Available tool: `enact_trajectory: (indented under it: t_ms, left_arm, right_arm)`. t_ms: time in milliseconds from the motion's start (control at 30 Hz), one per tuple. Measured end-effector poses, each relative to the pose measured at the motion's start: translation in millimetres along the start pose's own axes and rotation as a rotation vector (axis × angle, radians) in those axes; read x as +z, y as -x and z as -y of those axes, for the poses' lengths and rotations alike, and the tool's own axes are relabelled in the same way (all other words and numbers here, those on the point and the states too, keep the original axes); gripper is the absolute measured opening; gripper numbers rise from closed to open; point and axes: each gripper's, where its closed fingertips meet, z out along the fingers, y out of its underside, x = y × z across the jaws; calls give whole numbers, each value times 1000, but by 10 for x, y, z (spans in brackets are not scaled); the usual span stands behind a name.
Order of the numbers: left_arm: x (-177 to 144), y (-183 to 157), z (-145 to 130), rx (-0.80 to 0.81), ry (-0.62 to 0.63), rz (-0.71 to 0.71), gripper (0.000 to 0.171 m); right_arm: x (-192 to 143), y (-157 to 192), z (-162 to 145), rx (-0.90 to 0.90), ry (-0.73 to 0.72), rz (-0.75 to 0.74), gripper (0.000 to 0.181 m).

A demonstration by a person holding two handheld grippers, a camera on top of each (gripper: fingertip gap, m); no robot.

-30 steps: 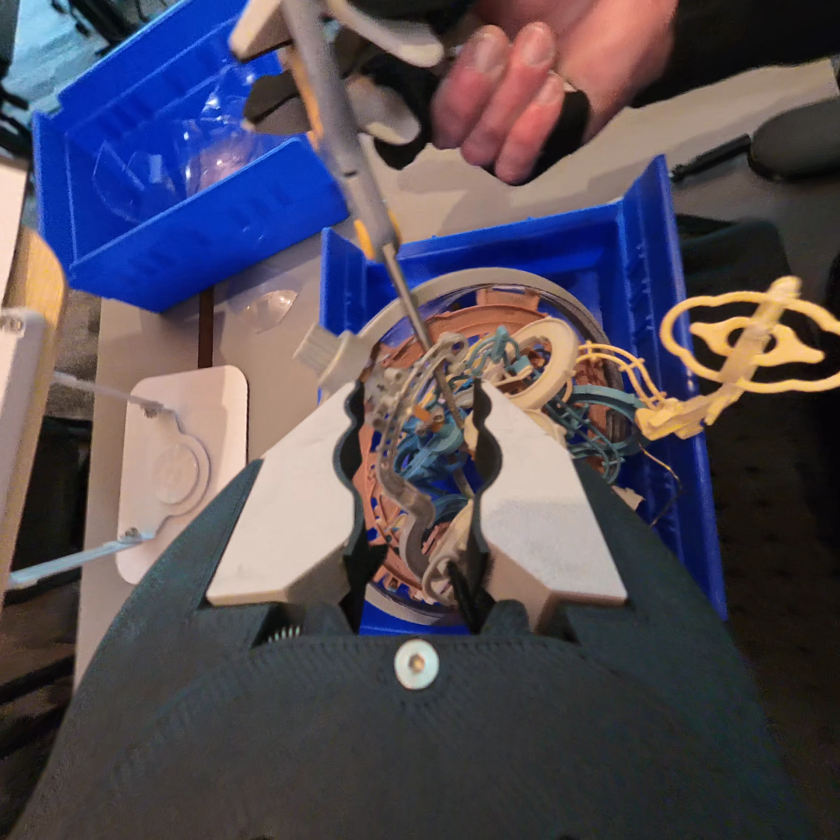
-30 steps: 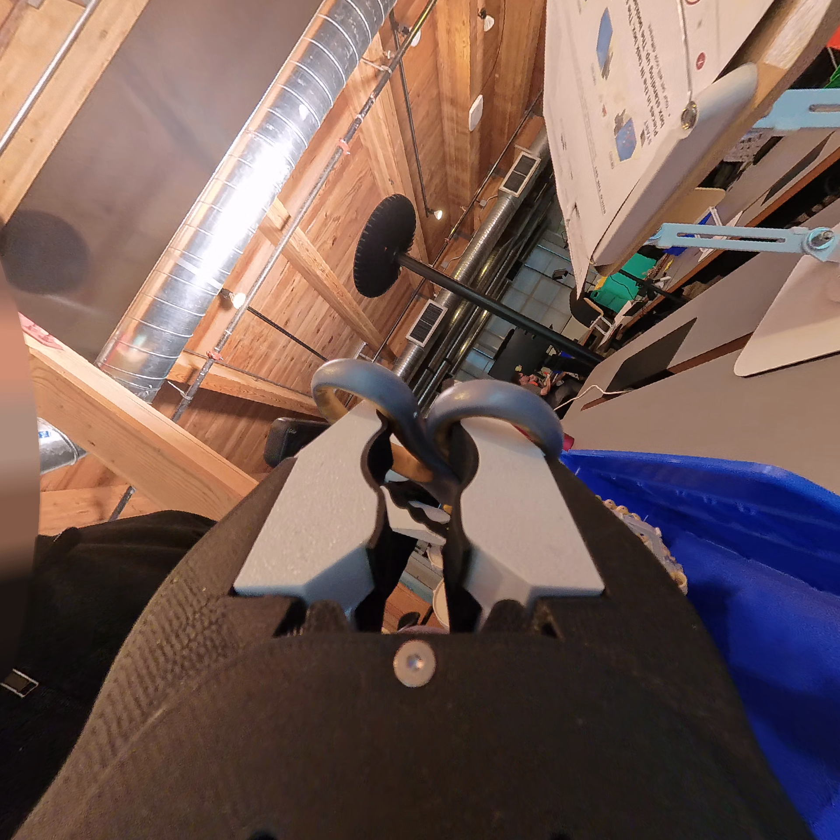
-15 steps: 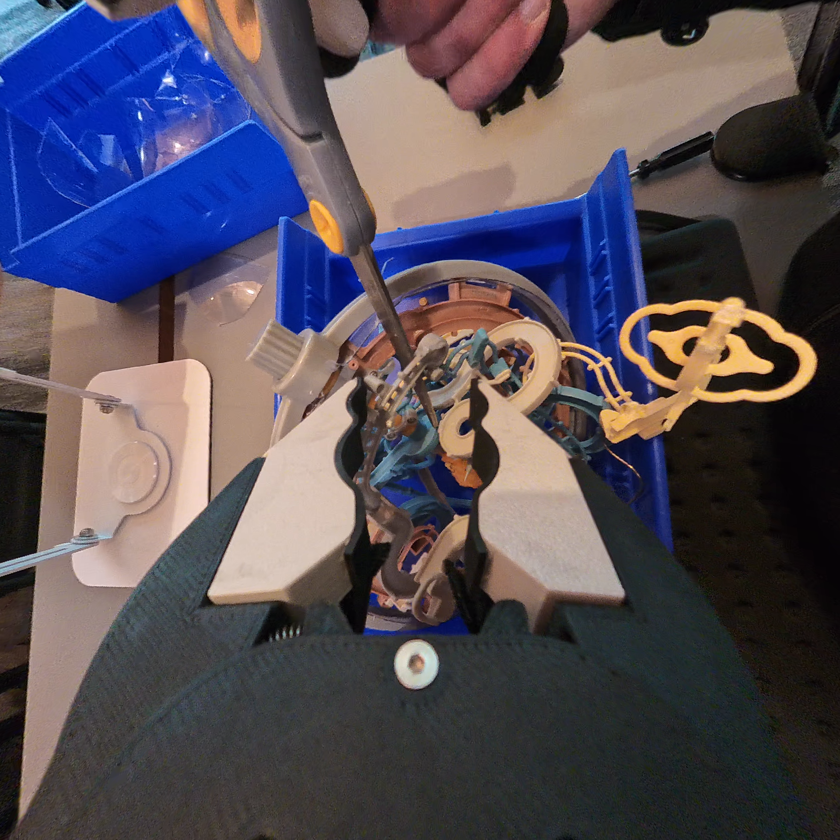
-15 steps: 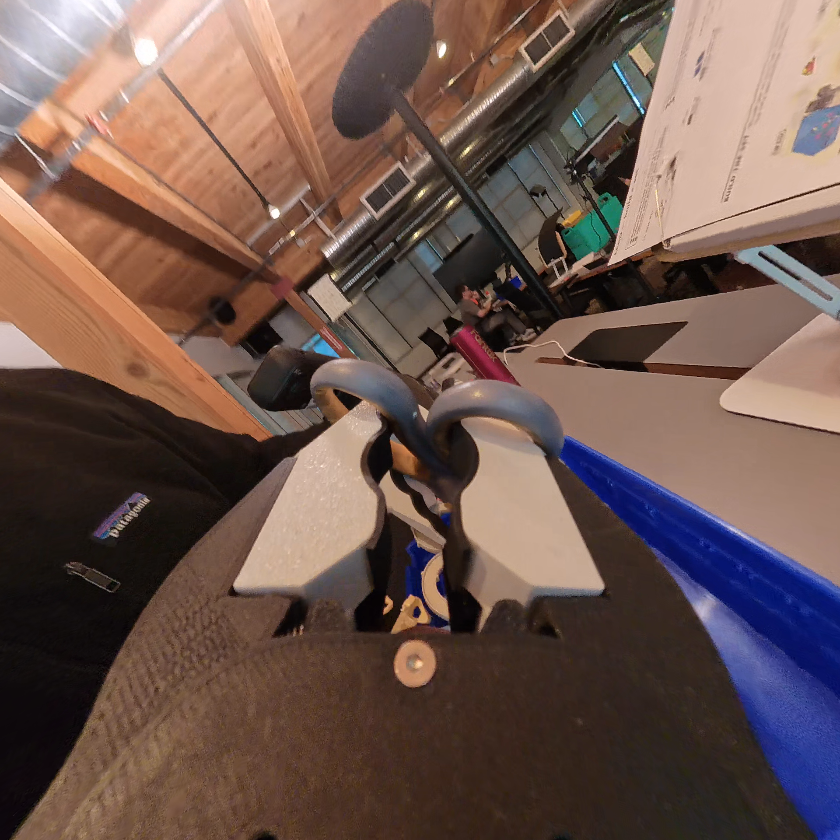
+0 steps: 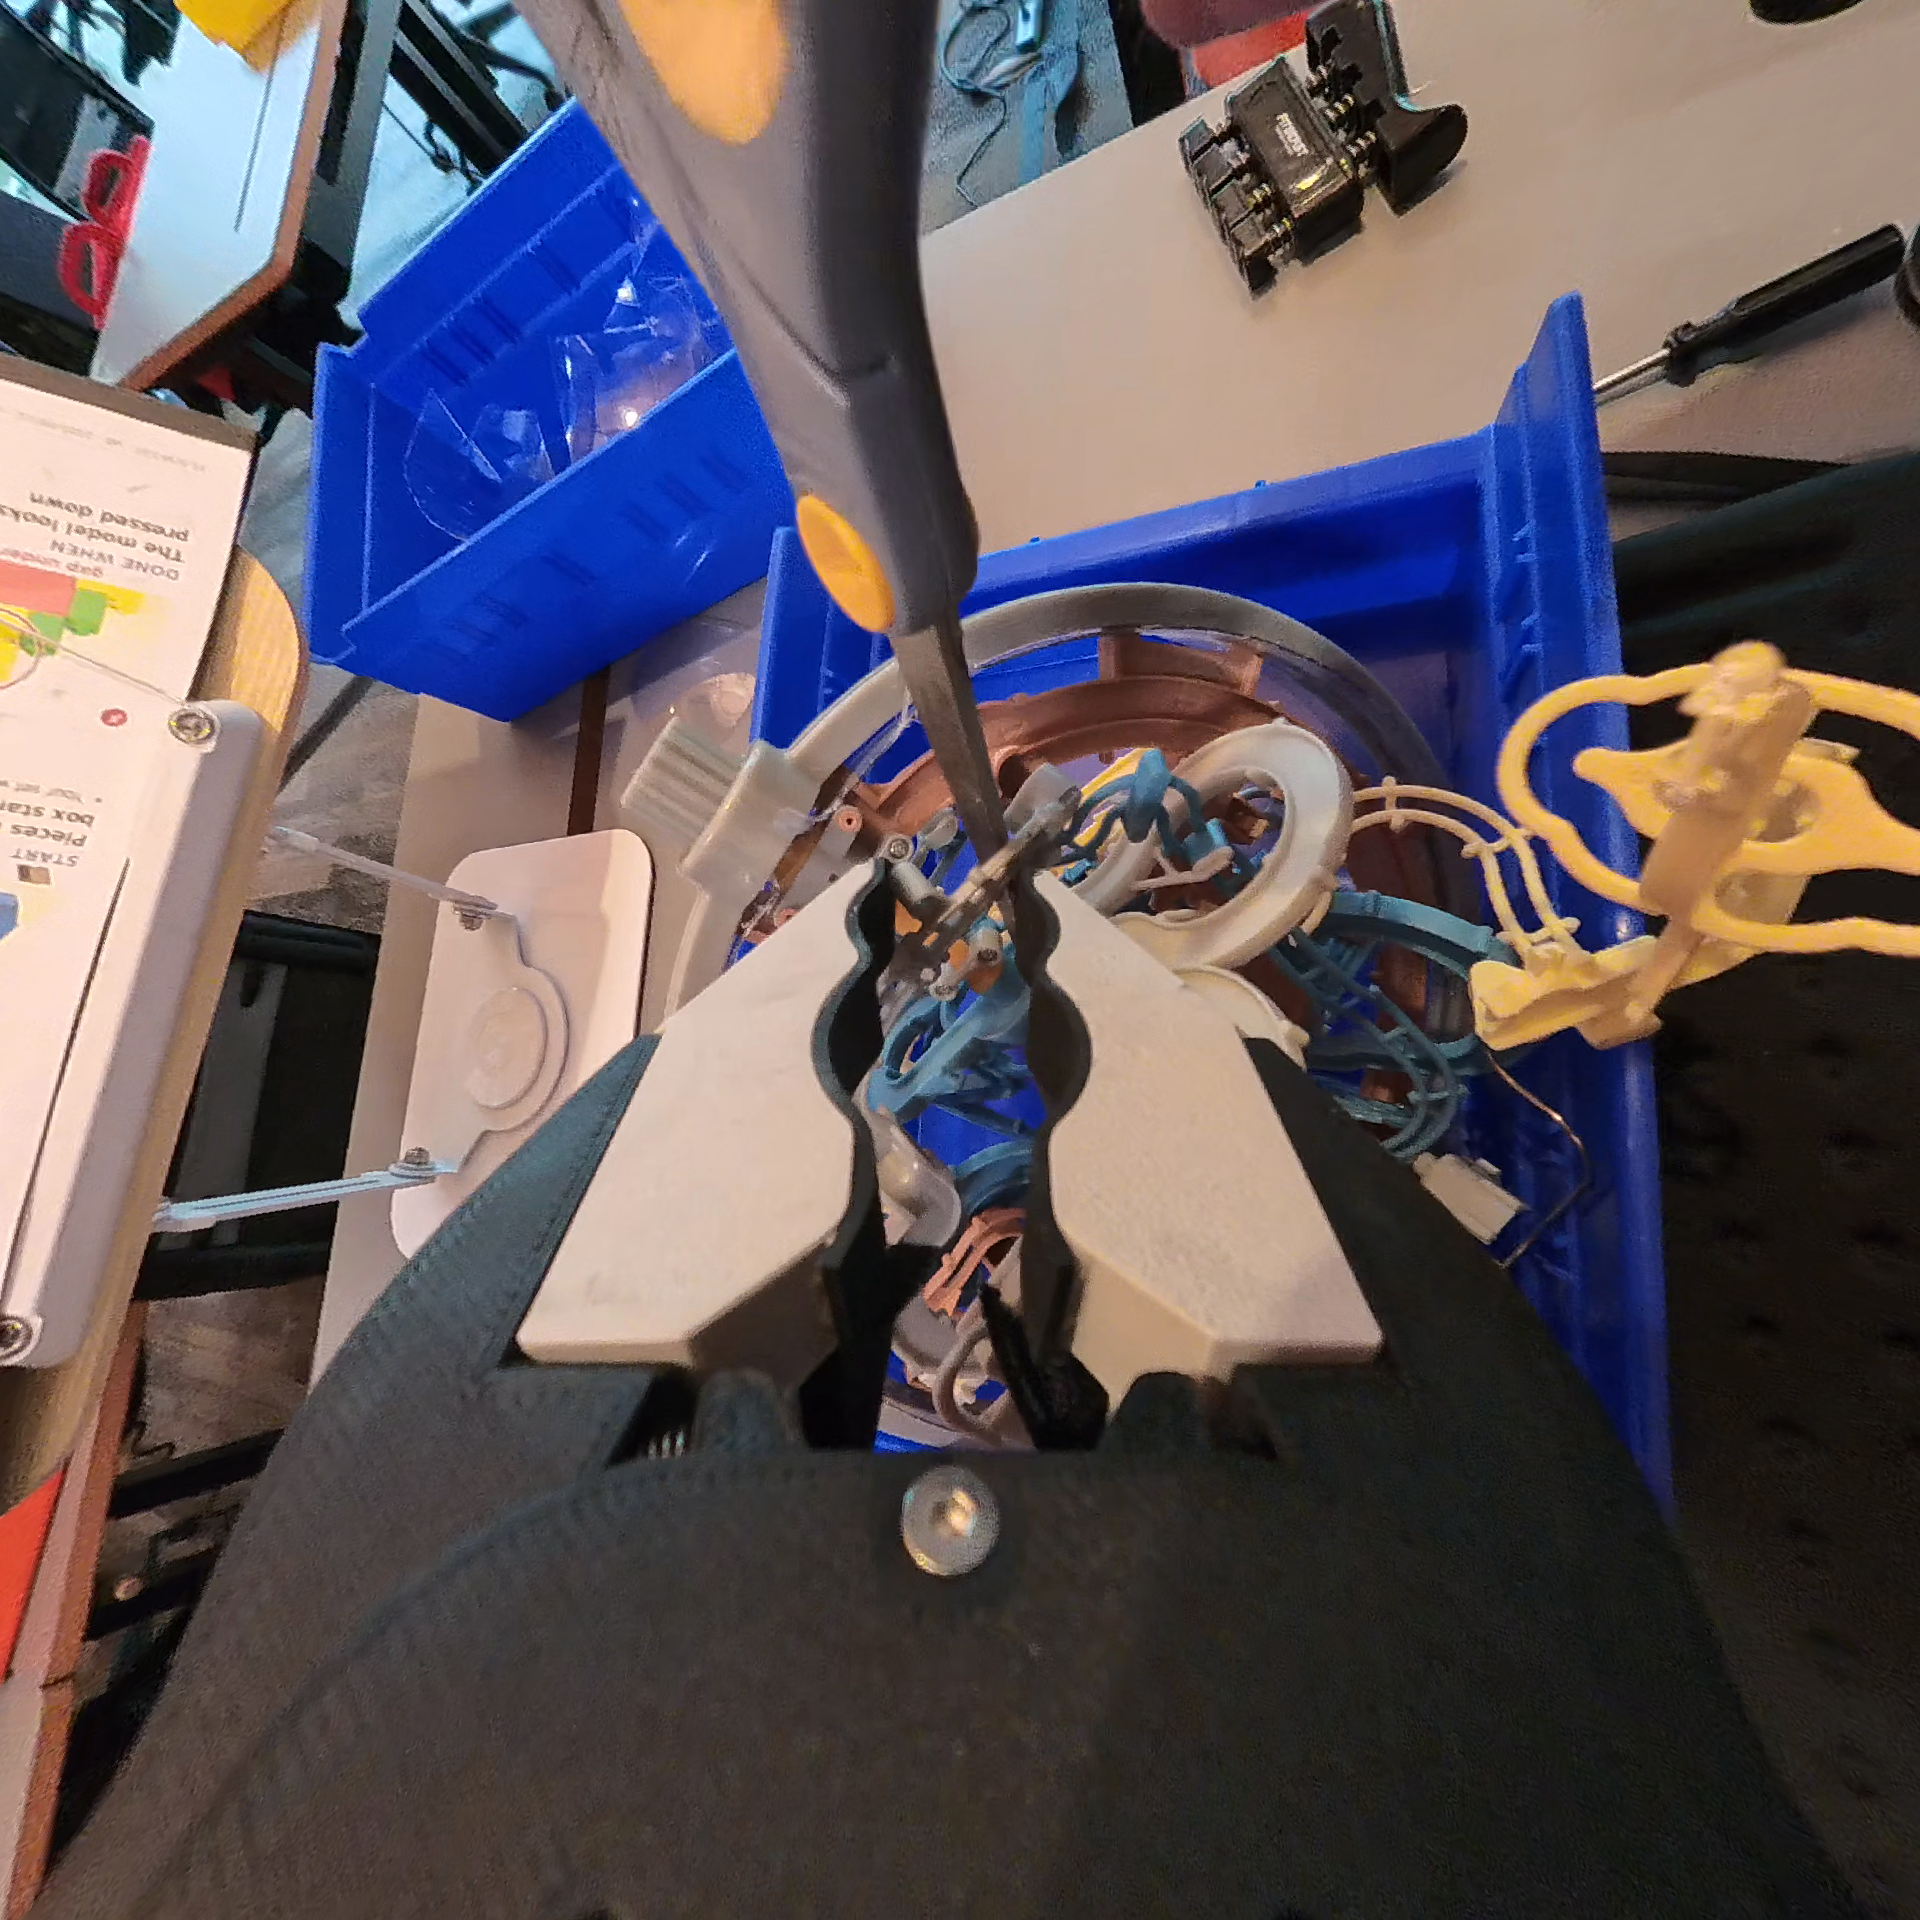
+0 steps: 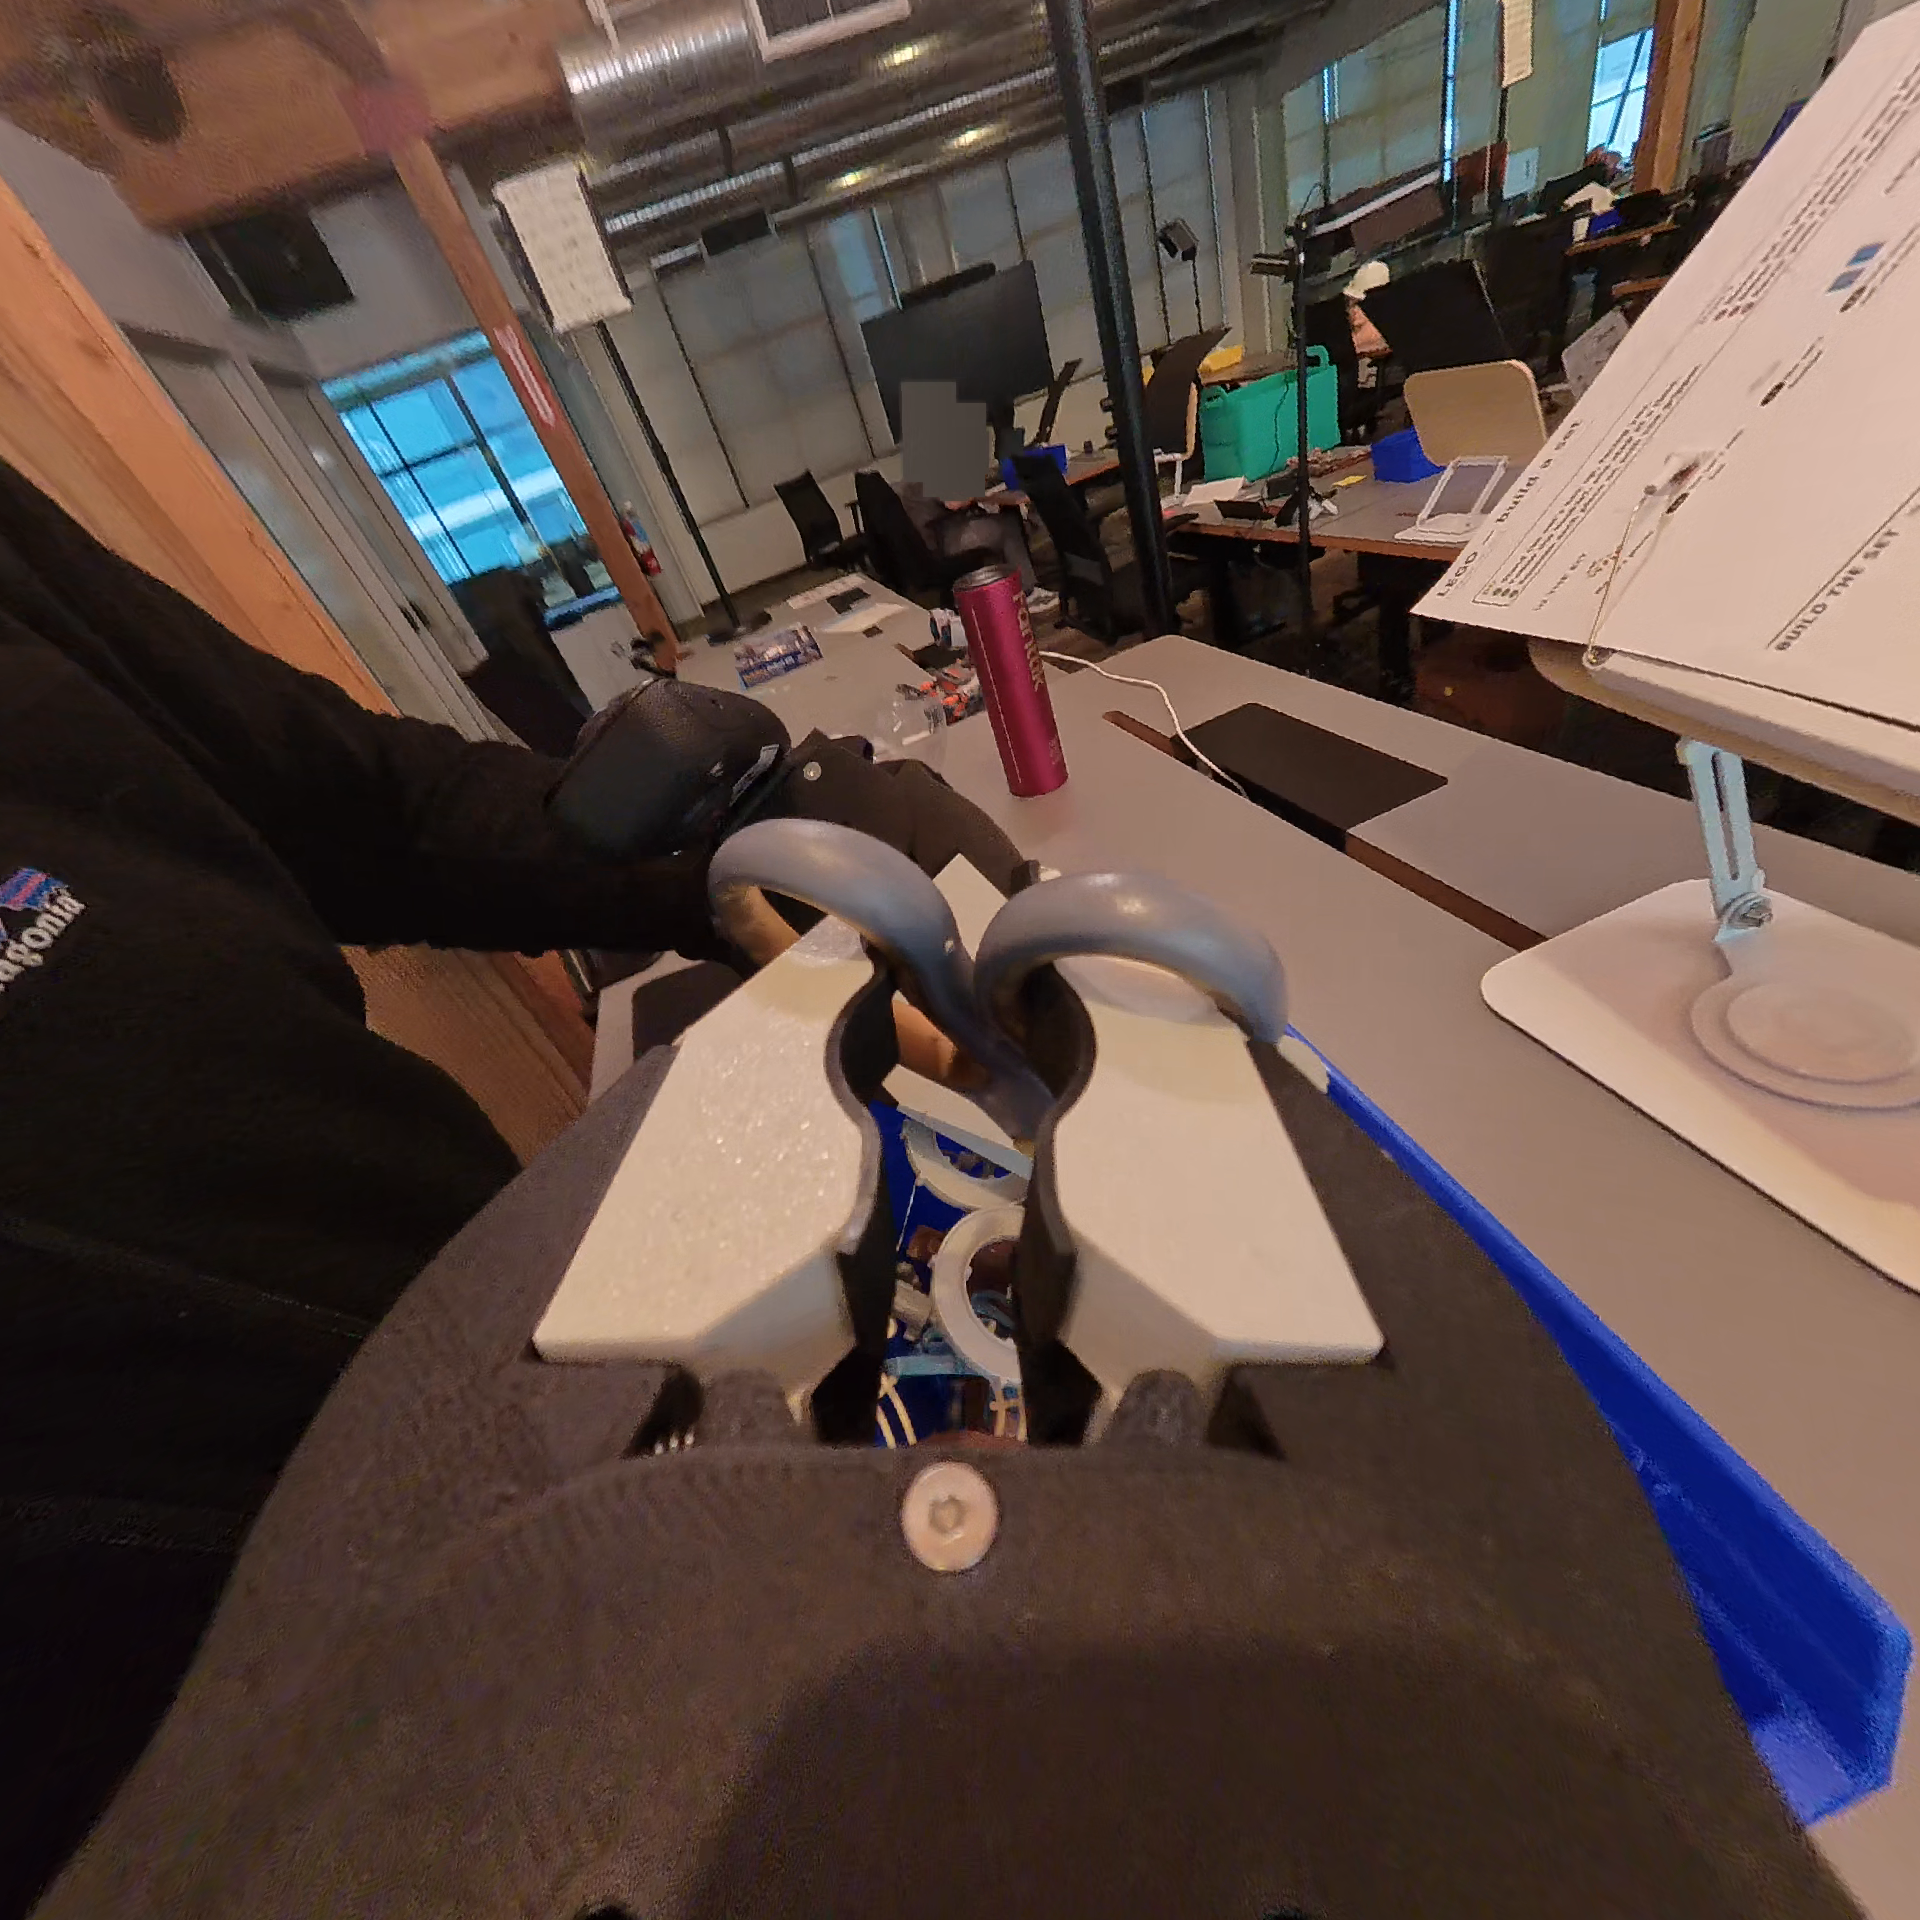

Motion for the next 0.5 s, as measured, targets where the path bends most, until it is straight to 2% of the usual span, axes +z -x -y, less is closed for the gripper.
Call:
enact_trajectory:
  t_ms: [500]
  left_arm:
    - [-112,-85,-30,79,-33,102,19]
  right_arm:
    - [297,540,-262,-383,139,-173,18]
